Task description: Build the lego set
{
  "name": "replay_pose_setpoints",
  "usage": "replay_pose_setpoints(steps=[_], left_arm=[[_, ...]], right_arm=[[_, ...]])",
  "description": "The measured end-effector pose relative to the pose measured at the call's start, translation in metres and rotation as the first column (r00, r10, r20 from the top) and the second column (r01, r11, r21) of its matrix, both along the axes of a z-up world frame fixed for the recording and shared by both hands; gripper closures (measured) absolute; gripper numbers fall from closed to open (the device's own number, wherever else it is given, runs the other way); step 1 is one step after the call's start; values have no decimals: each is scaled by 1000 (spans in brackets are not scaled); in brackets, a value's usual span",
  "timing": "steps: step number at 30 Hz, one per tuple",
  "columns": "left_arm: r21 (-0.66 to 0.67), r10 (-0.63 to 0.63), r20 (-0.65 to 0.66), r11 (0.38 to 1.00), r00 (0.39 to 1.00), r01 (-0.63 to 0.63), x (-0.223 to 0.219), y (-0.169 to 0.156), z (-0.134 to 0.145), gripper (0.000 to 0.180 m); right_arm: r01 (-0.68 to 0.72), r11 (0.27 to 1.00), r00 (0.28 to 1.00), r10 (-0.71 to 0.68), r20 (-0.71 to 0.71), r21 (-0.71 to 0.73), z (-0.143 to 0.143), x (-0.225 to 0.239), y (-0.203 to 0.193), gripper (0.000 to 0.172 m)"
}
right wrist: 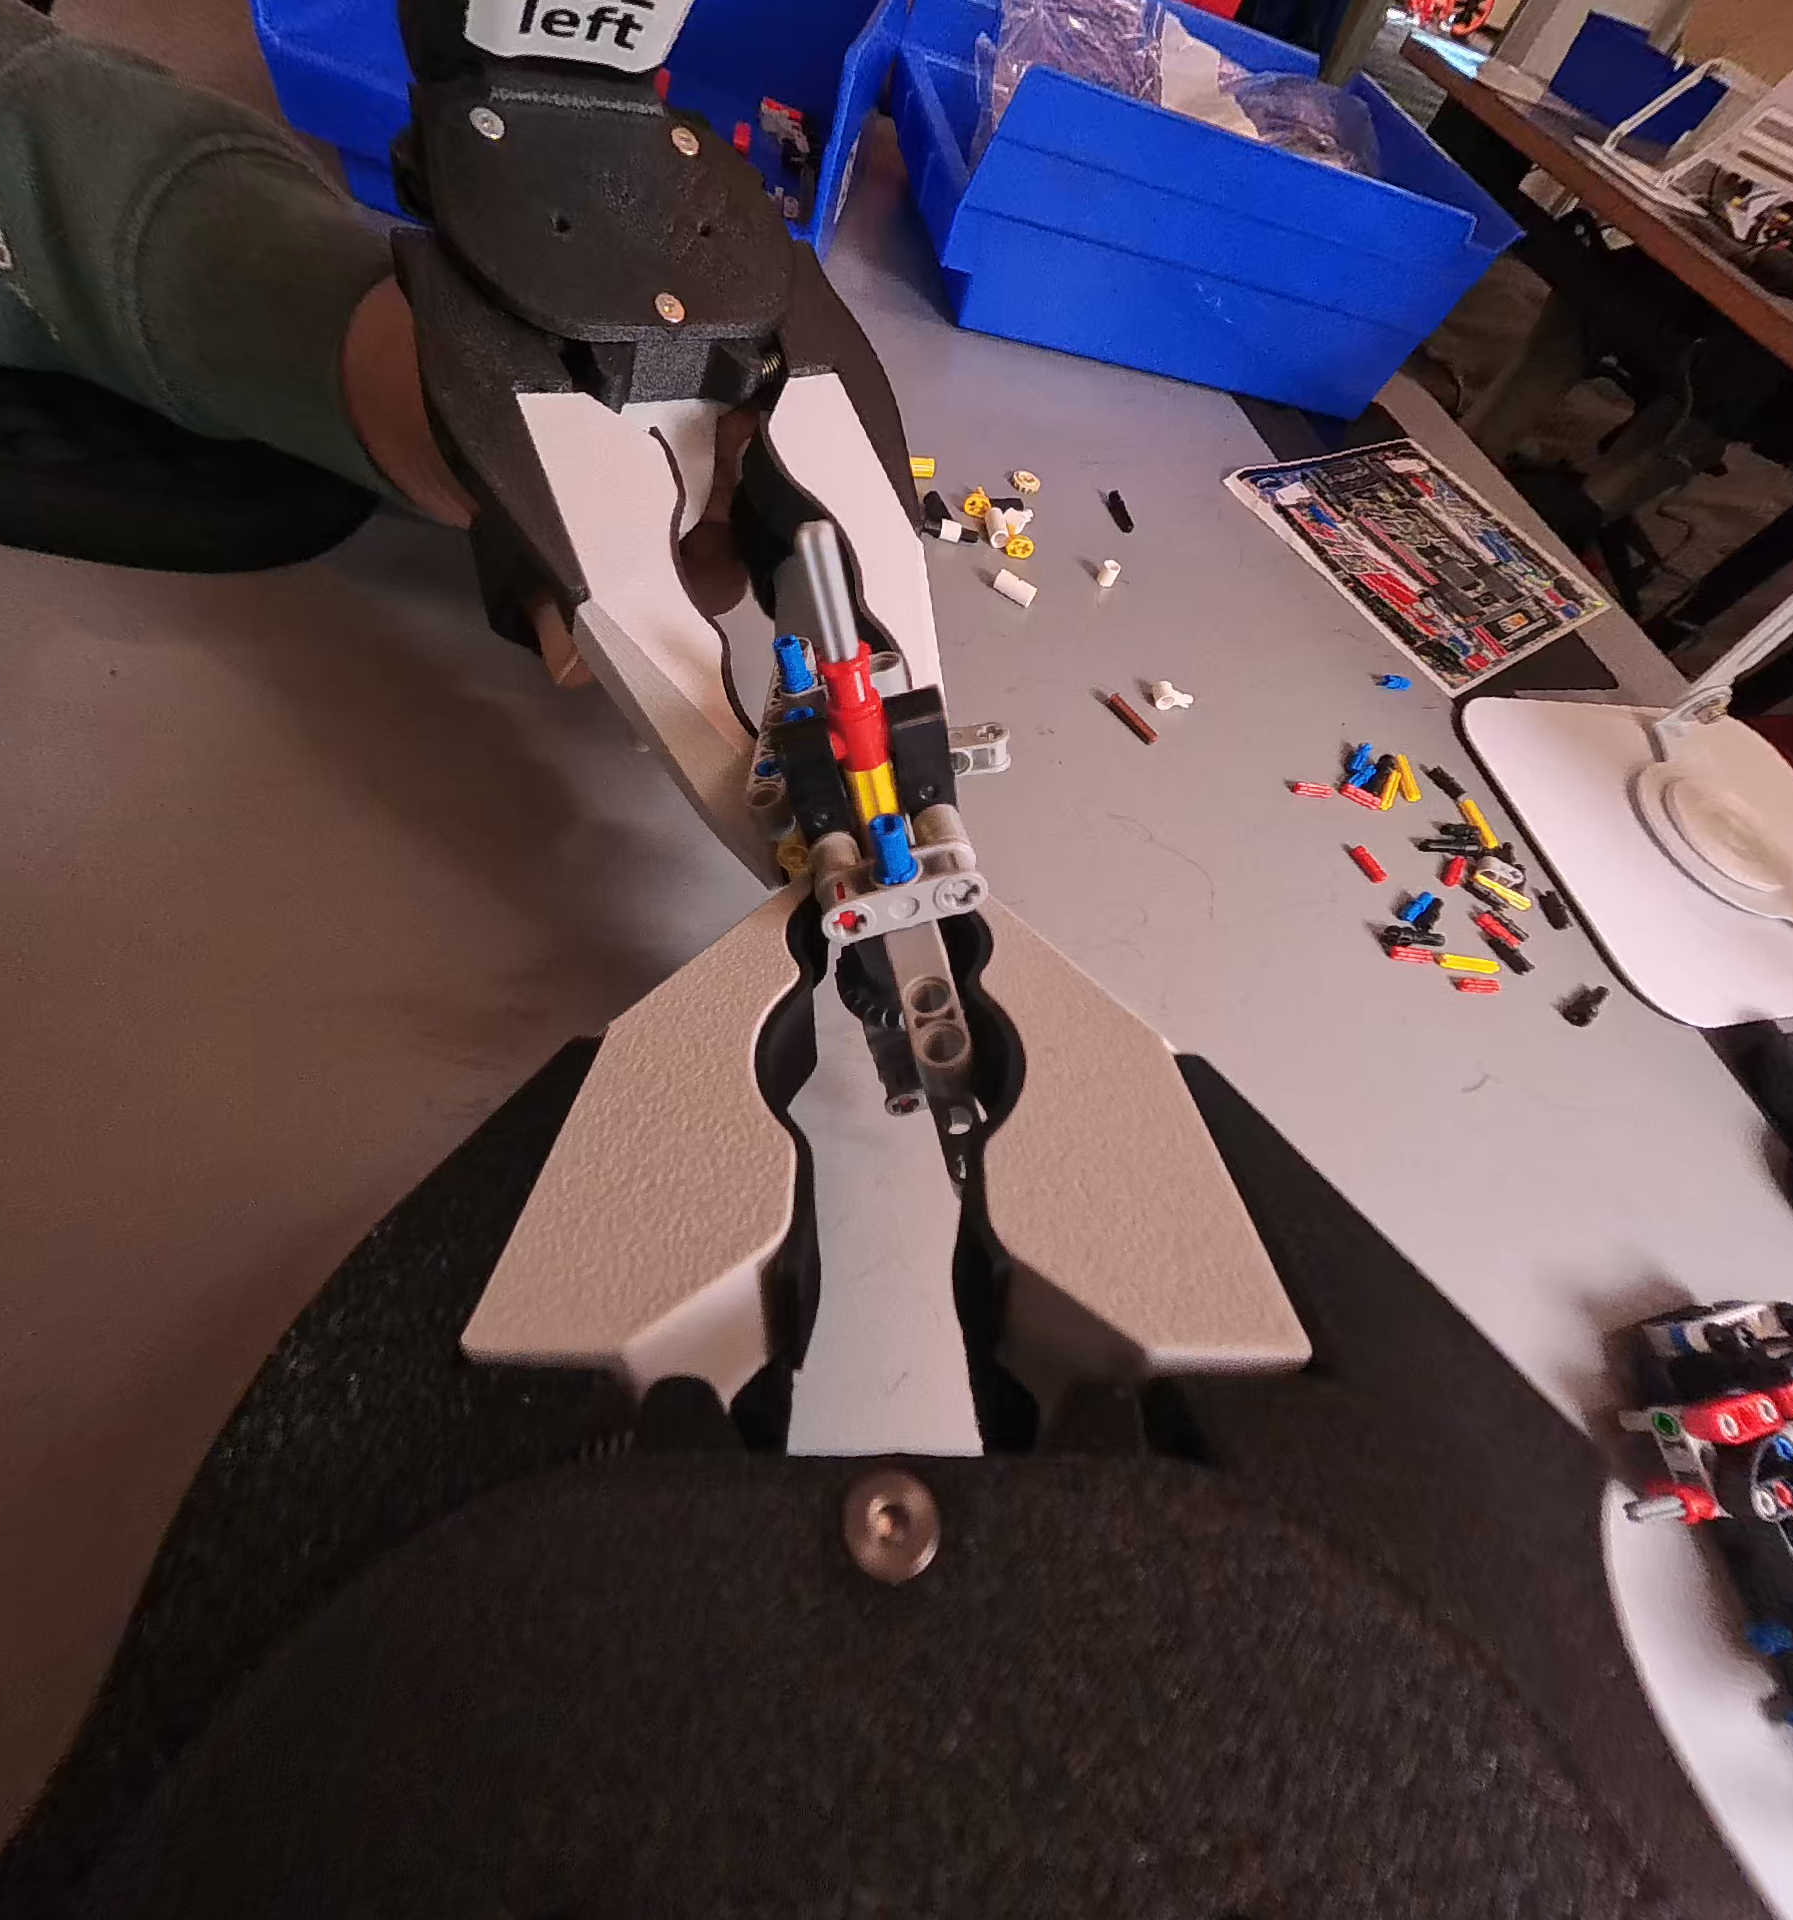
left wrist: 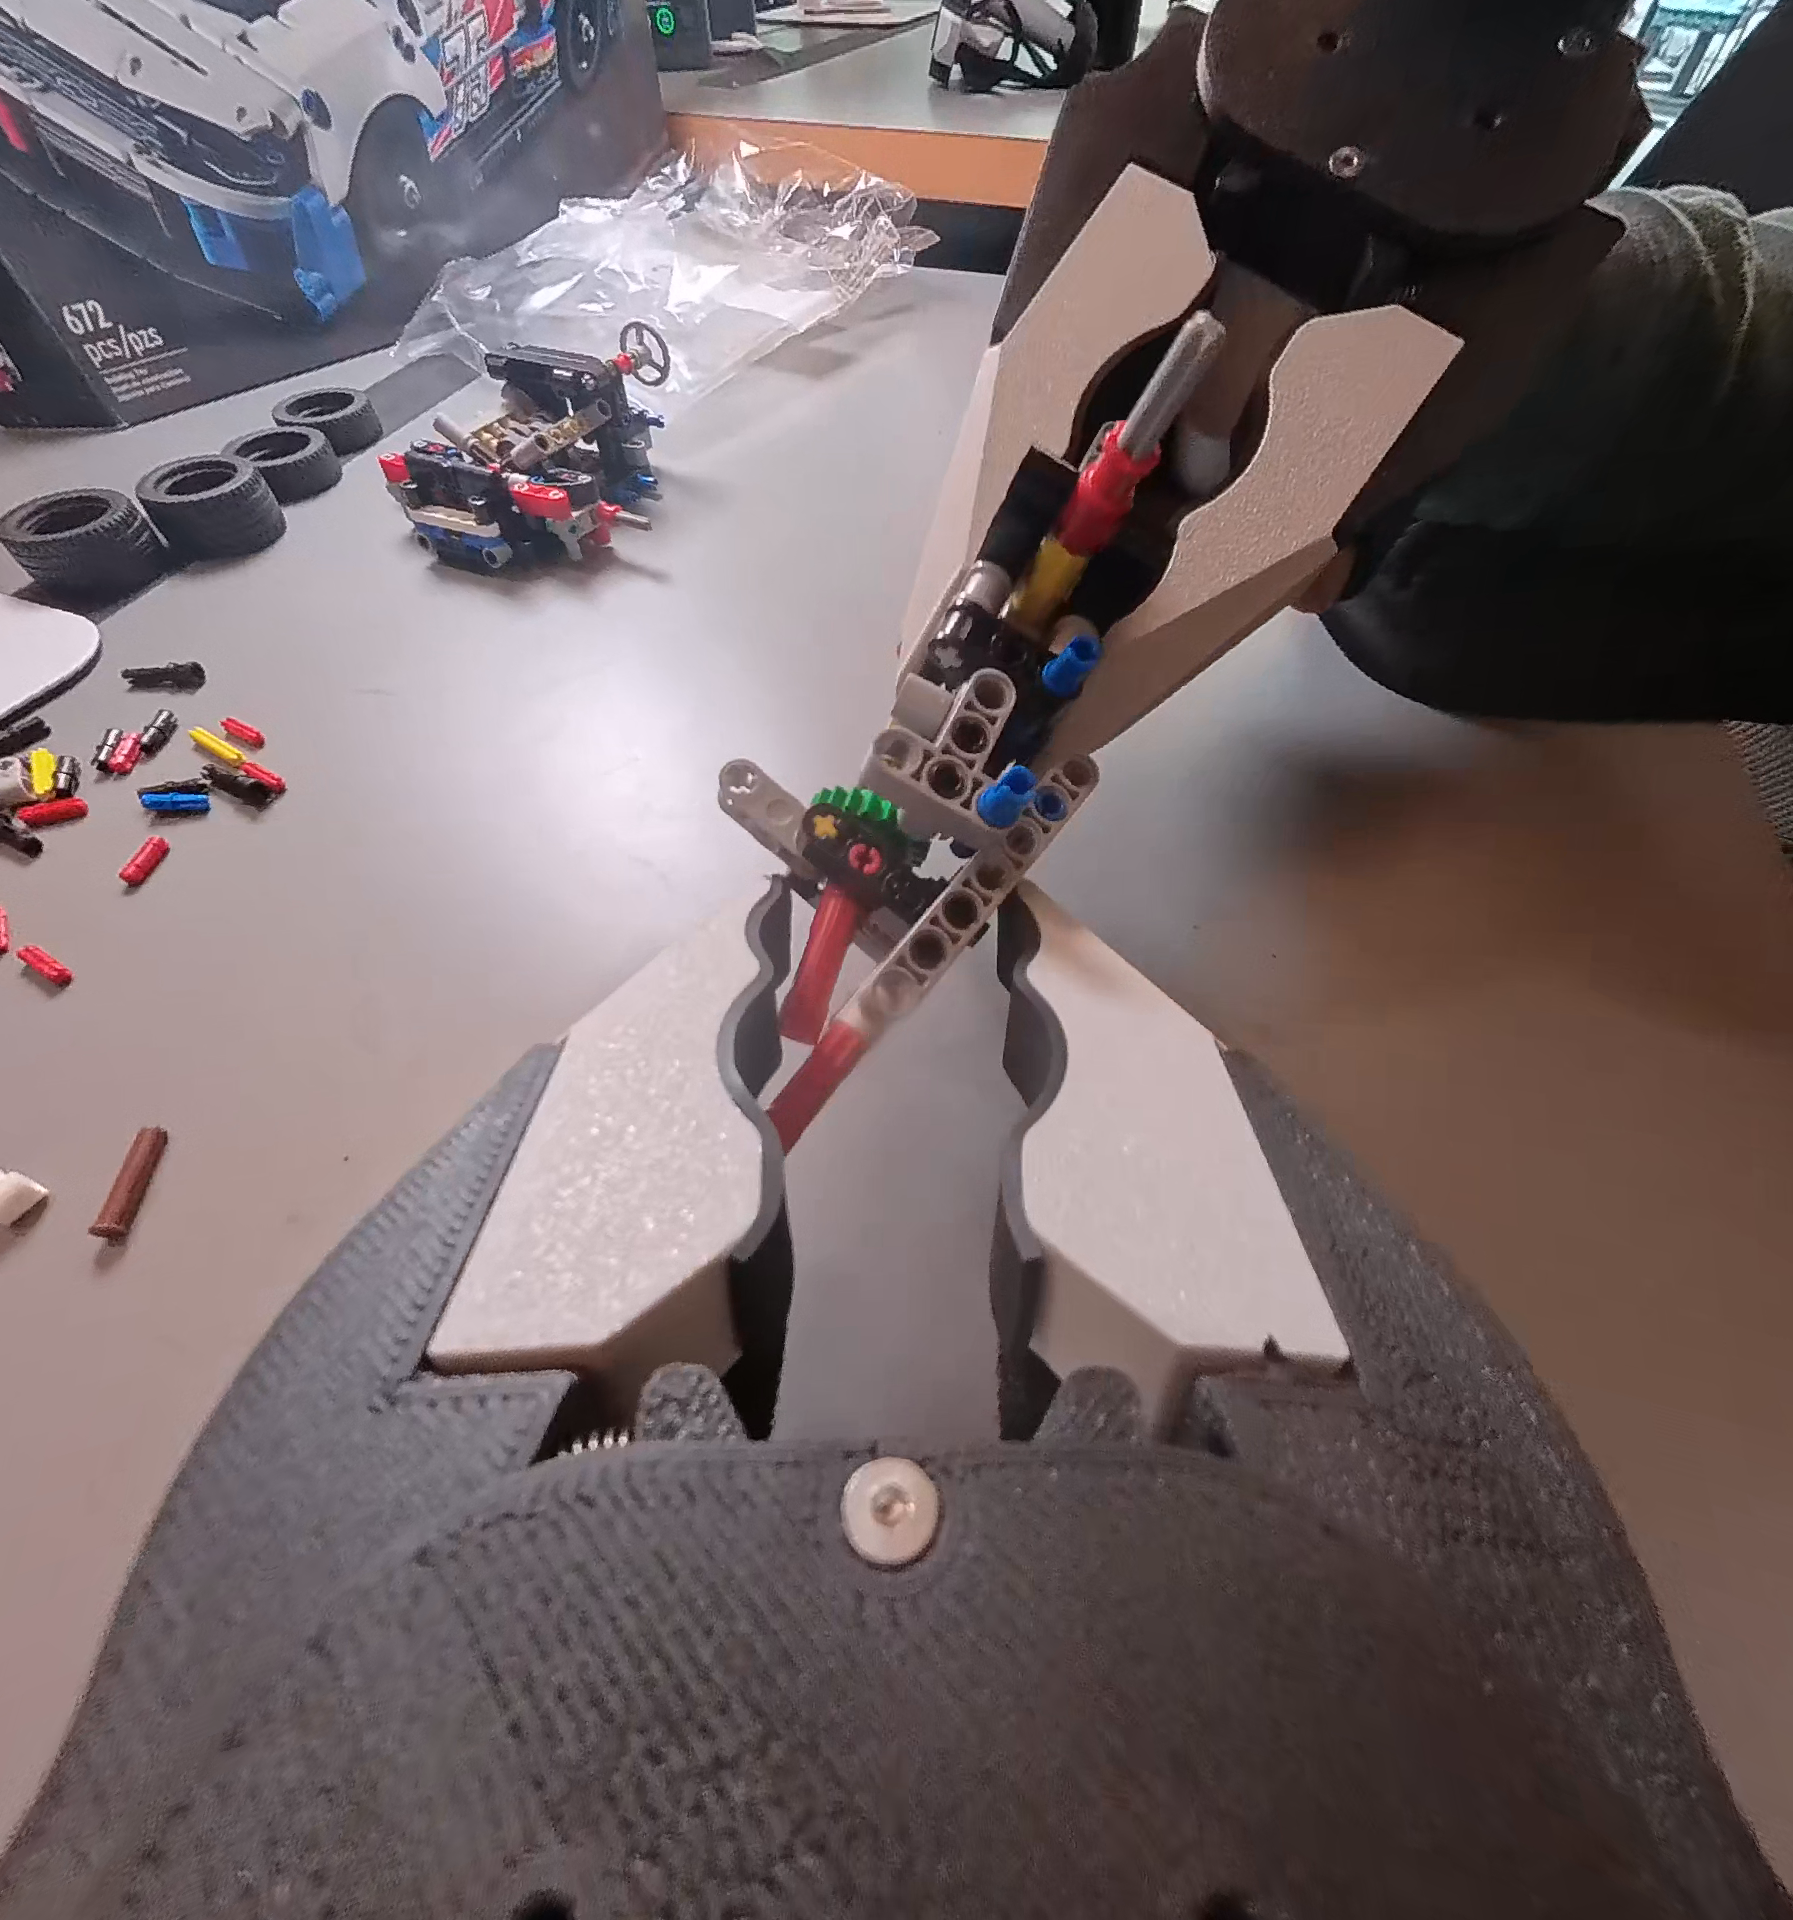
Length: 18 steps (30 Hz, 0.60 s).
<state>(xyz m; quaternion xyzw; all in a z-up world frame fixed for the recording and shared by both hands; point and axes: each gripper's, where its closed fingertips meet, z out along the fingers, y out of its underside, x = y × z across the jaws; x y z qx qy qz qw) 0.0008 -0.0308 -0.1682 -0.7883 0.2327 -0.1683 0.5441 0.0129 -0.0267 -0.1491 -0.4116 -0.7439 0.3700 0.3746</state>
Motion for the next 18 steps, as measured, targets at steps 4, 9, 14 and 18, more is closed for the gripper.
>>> replay_pose_setpoints(steps=[4,9,14,18], left_arm=[[-31,33,34,999,999,-32,-2,2,-1,142],[-66,83,65,995,994,-79,-5,4,-2,142],[-40,125,40,992,991,-123,-8,4,2,142],[70,153,-68,986,986,-148,-10,2,14,142]], right_arm=[[20,999,1000,-20,1,-36,-1,-2,2,152],[37,996,999,-37,-1,-77,-3,-5,4,151],[20,997,998,-24,-60,-73,1,-8,2,151],[-18,1000,979,21,-200,19,11,-8,-1,151]])
